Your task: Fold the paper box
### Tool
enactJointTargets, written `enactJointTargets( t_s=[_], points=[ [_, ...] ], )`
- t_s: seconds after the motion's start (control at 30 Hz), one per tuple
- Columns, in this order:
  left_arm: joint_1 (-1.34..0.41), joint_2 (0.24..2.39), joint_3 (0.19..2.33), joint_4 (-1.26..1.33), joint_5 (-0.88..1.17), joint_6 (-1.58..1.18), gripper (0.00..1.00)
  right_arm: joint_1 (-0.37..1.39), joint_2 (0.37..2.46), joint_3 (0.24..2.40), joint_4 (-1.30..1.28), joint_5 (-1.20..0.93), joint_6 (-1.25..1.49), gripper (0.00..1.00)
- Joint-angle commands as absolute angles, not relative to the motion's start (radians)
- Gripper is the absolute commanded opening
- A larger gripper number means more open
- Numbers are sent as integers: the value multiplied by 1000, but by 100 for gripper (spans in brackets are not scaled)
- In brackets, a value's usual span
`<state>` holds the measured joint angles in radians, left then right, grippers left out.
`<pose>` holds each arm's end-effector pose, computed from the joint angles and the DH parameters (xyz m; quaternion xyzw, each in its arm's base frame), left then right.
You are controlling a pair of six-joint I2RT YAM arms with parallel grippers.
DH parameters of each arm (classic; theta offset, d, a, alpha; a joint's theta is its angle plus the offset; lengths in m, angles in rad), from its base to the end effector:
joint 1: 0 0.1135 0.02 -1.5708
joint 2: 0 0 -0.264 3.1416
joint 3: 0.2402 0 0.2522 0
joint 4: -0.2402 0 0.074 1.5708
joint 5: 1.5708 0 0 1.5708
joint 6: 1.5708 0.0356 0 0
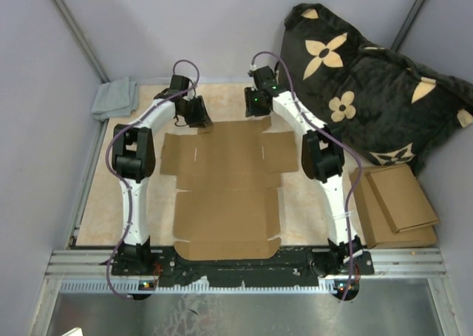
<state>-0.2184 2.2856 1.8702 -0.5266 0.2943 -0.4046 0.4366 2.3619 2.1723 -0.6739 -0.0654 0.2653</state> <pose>0.4907 -0.1195 0.1815 -0.0423 0.9408 -0.2265 0.2484 0.4800 0.2266 0.2286 -0.0915 0.9332 0.1478 0.3145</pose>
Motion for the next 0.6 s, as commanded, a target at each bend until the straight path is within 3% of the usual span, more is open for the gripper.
enactJointTargets(
  t_s=[0.0, 0.43, 0.57],
  points=[
    [-221, 2321, 1927, -548, 303, -417, 44, 443, 2449, 2245, -710, -111, 275, 41],
    [-219, 2393, 1925, -580, 263, -424, 43, 444, 2317, 2073, -606, -114, 307, 45],
    [-216, 2397, 1901, -578, 260, -426, 43, 444, 2211, 2024, -613, -3, 301, 16]
  ],
)
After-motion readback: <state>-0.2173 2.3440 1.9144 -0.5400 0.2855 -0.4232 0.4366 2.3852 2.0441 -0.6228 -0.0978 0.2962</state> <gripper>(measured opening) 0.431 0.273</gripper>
